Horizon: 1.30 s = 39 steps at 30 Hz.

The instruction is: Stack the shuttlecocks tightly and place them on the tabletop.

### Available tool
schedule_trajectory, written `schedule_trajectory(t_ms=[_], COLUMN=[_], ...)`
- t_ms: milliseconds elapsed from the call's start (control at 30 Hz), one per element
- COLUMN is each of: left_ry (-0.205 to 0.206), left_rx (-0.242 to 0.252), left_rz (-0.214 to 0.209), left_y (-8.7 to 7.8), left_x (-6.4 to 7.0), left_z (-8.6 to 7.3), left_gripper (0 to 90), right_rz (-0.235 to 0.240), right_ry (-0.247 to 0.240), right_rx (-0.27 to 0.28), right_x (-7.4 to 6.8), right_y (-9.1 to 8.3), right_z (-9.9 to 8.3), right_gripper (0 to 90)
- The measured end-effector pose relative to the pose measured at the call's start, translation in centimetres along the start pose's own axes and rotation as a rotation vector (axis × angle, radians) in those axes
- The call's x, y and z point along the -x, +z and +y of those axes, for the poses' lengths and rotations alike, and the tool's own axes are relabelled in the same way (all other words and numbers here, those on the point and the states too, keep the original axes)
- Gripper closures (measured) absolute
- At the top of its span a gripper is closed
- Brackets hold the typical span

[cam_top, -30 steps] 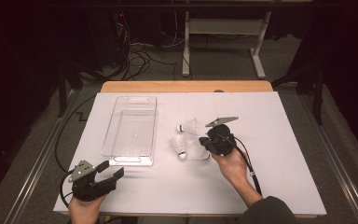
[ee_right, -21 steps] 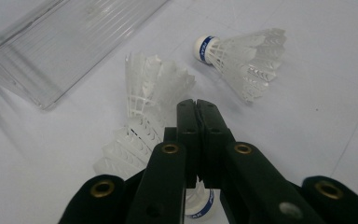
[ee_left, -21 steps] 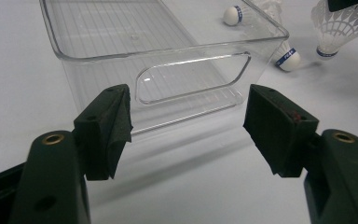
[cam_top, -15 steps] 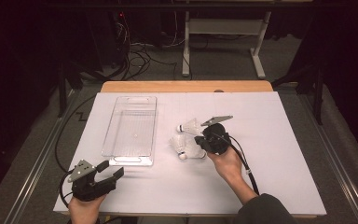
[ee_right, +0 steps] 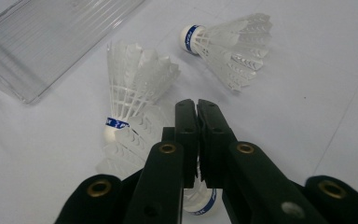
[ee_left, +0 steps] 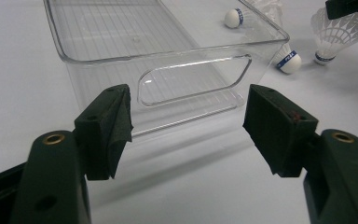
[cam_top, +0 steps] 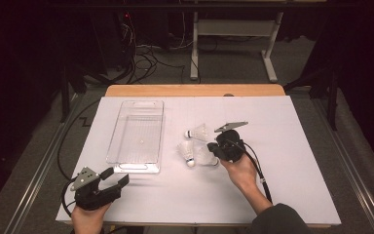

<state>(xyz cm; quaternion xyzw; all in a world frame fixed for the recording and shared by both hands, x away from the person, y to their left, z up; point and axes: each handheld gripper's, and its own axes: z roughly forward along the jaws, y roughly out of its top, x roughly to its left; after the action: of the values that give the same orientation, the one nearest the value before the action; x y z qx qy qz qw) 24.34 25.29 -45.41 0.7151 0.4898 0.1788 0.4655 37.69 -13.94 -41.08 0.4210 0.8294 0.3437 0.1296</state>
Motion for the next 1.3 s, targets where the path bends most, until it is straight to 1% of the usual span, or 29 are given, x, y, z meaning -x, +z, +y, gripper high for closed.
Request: schedule_trajectory(t_ms=[167,367,633,733,800,1133,1300], left_ry=[0.002,0.003,0.004,0.005,0.006,0.003,0.003], left_rx=[-0.004,-0.006,-0.009,-0.010,-0.012,-0.011,-0.011], left_rz=[-0.002,0.000,0.000,0.001,0.001,0.001,0.001], left_y=[0.1,0.1,0.1,0.2,0.2,0.2,0.2], left_x=[0.0,0.1,0.1,0.1,0.1,0.1,0.1], left_z=[0.0,0.0,0.0,0.0,0.0,0.0,0.0], left_gripper=[32.9,32.9,33.1,33.1,33.1,33.1,33.2], right_rz=[-0.008,-0.022,-0.036,-0.041,-0.041,-0.043,-0.049], right_ry=[0.006,0.015,0.040,0.041,0.052,0.074,0.075], right_rx=[-0.003,-0.007,-0.018,-0.017,-0.022,-0.020,-0.026], right_x=[0.5,1.3,2.4,2.8,2.9,3.7,4.0], right_y=[-0.5,-1.1,-1.8,-1.9,-2.0,-2.1,-2.1], right_z=[-0.3,-0.7,-1.7,-2.0,-2.2,-2.8,-3.1], right_gripper=[86.8,86.5,86.5,86.5,86.5,85.6,84.9])
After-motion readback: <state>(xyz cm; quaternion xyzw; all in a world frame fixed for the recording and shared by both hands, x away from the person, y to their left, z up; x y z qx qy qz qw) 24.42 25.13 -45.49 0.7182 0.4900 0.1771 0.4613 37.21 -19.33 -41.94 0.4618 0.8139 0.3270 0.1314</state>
